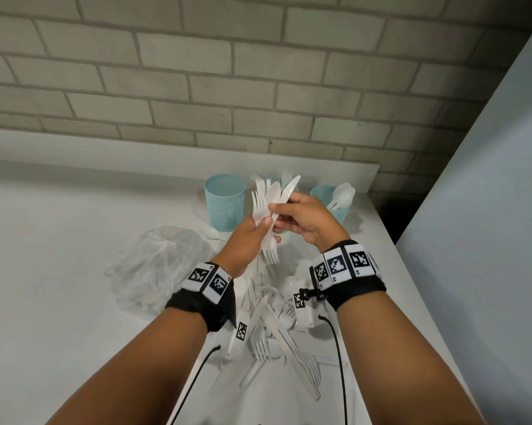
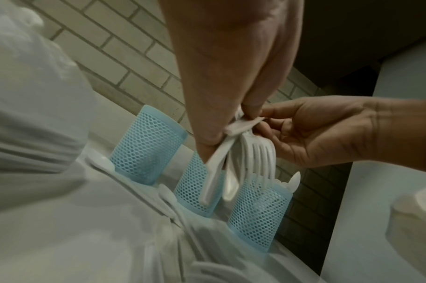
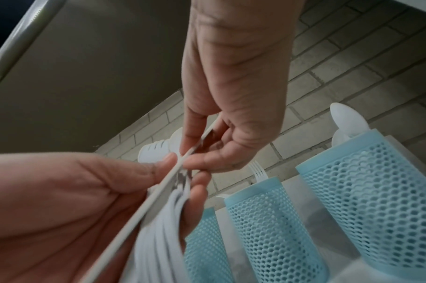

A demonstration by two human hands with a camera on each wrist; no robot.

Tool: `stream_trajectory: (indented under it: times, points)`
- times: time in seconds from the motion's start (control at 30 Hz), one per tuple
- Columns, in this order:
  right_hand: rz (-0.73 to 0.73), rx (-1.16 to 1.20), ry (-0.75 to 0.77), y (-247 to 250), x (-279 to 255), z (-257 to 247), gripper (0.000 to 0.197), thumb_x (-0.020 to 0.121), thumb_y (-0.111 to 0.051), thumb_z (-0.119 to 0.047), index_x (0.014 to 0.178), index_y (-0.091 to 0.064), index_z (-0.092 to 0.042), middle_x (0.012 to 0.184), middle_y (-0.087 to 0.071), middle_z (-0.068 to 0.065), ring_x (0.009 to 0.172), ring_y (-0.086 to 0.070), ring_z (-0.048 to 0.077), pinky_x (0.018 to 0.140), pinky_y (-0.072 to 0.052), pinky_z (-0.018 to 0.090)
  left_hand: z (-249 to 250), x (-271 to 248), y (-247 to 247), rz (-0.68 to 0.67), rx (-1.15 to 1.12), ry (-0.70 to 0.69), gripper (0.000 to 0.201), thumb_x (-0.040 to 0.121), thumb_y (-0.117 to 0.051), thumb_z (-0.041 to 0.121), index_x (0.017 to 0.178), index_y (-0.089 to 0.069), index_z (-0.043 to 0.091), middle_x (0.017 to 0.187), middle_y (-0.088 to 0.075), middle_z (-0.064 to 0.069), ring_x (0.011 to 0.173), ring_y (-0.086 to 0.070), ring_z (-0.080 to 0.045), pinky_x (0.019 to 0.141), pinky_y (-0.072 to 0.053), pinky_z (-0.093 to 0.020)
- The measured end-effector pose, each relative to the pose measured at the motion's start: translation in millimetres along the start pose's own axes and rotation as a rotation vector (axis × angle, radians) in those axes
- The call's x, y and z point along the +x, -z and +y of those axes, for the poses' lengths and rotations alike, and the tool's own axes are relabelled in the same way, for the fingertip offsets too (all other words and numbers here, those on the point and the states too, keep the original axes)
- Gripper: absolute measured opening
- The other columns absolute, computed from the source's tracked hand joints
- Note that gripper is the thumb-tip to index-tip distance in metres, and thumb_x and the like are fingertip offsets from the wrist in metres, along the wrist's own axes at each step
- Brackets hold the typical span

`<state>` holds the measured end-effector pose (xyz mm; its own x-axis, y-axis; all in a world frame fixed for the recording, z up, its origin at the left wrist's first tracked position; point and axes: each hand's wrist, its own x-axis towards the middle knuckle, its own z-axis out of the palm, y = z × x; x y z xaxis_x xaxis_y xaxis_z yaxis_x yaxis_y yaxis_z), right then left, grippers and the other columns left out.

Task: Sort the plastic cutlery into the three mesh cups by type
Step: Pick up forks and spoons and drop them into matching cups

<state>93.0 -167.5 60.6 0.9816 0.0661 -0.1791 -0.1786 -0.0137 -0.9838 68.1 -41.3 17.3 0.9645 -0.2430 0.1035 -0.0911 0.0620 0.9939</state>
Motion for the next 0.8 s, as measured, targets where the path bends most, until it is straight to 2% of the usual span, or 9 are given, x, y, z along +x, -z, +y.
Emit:
stream_trajectory:
  times: [0.1,0.17,0.23,0.33,0.47,0.57,0.63,0.73,0.8]
  points:
    - [0.038,-0.105,0.049,-1.0,0.8,-0.9,0.011,0.087,-0.064,-0.011,0.084,-0.064,-0.022,0.078,-0.064,-0.006,0.072,-0.056,0.008,0.065,-0.041,0.021,-1.0,1.7,3.9,0.023,0.009,0.033,0.030,0.100,-0.039,0.021,0.121,-0.054,0.005,0.083,-0.057,-0.002,0.073,-0.057,-0.008,0.062,-0.048,-0.010]
    - [0.063,-0.109,0.051,-1.4,1.9,-1.5,0.011,0.088,-0.063,-0.014,0.082,-0.063,-0.022,0.078,-0.064,-0.005,0.073,-0.055,0.008,0.063,-0.039,0.021,-1.6,2.0,4.9,0.020,0.001,0.045,0.024,0.099,-0.042,0.024,0.114,-0.055,0.009,0.079,-0.056,-0.001,0.071,-0.057,-0.008,0.061,-0.049,-0.010]
    - [0.097,-0.076,0.043,-1.5,2.6,-1.8,0.012,0.091,-0.059,-0.013,0.080,-0.062,-0.019,0.076,-0.064,-0.001,0.070,-0.055,0.010,0.060,-0.040,0.020,-0.6,1.8,4.0,0.022,-0.015,0.073,0.021,0.098,-0.044,0.026,0.109,-0.056,0.013,0.077,-0.055,0.001,0.070,-0.055,-0.009,0.055,-0.047,-0.009]
    - [0.120,-0.038,0.048,-2.4,2.7,-1.6,0.015,0.094,-0.053,-0.012,0.081,-0.060,-0.017,0.073,-0.063,0.000,0.067,-0.057,0.011,0.061,-0.044,0.020,2.0,0.5,1.6,0.043,0.001,0.117,0.026,0.099,-0.041,0.032,0.114,-0.056,0.018,0.081,-0.057,0.005,0.070,-0.054,-0.008,0.048,-0.045,-0.008]
    - [0.118,-0.058,0.055,-5.1,1.8,-0.4,0.014,0.097,-0.048,-0.015,0.087,-0.058,-0.013,0.074,-0.063,0.002,0.065,-0.061,0.012,0.052,-0.049,0.016,-1.7,1.4,2.8,0.071,0.028,0.143,0.038,0.101,-0.030,0.038,0.112,-0.058,0.014,0.079,-0.058,0.001,0.067,-0.054,-0.010,0.054,-0.048,-0.014]
    - [0.184,-0.015,0.042,-3.2,3.9,1.6,0.015,0.097,-0.049,-0.018,0.099,-0.060,-0.008,0.074,-0.063,0.003,0.063,-0.061,0.014,0.054,-0.049,0.019,-4.4,3.5,3.8,0.098,0.009,0.184,0.039,0.102,-0.032,0.033,0.119,-0.055,0.008,0.086,-0.059,-0.001,0.069,-0.056,-0.011,0.066,-0.050,-0.022]
    - [0.230,0.031,0.032,0.1,6.2,3.5,0.014,0.097,-0.049,-0.016,0.100,-0.059,-0.006,0.074,-0.062,0.004,0.064,-0.058,0.013,0.057,-0.049,0.021,-4.5,3.3,3.8,0.111,-0.026,0.222,0.035,0.102,-0.033,0.030,0.118,-0.054,0.007,0.081,-0.056,-0.002,0.065,-0.055,-0.011,0.063,-0.049,-0.021]
    - [0.239,0.097,0.006,3.1,8.2,6.1,0.008,0.095,-0.049,-0.007,0.095,-0.057,-0.005,0.076,-0.062,0.007,0.068,-0.059,0.015,0.064,-0.053,0.025,-3.8,2.4,2.0,0.117,-0.101,0.277,0.028,0.102,-0.033,0.029,0.108,-0.054,0.010,0.067,-0.048,-0.001,0.053,-0.050,-0.010,0.056,-0.045,-0.021]
    - [0.224,0.151,-0.008,4.8,8.0,7.5,0.010,0.095,-0.050,-0.003,0.104,-0.052,-0.006,0.078,-0.062,0.007,0.068,-0.061,0.015,0.061,-0.056,0.025,-3.3,2.1,-0.4,0.132,-0.111,0.307,0.026,0.101,-0.034,0.029,0.101,-0.055,0.013,0.065,-0.046,-0.001,0.053,-0.047,-0.013,0.055,-0.042,-0.023]
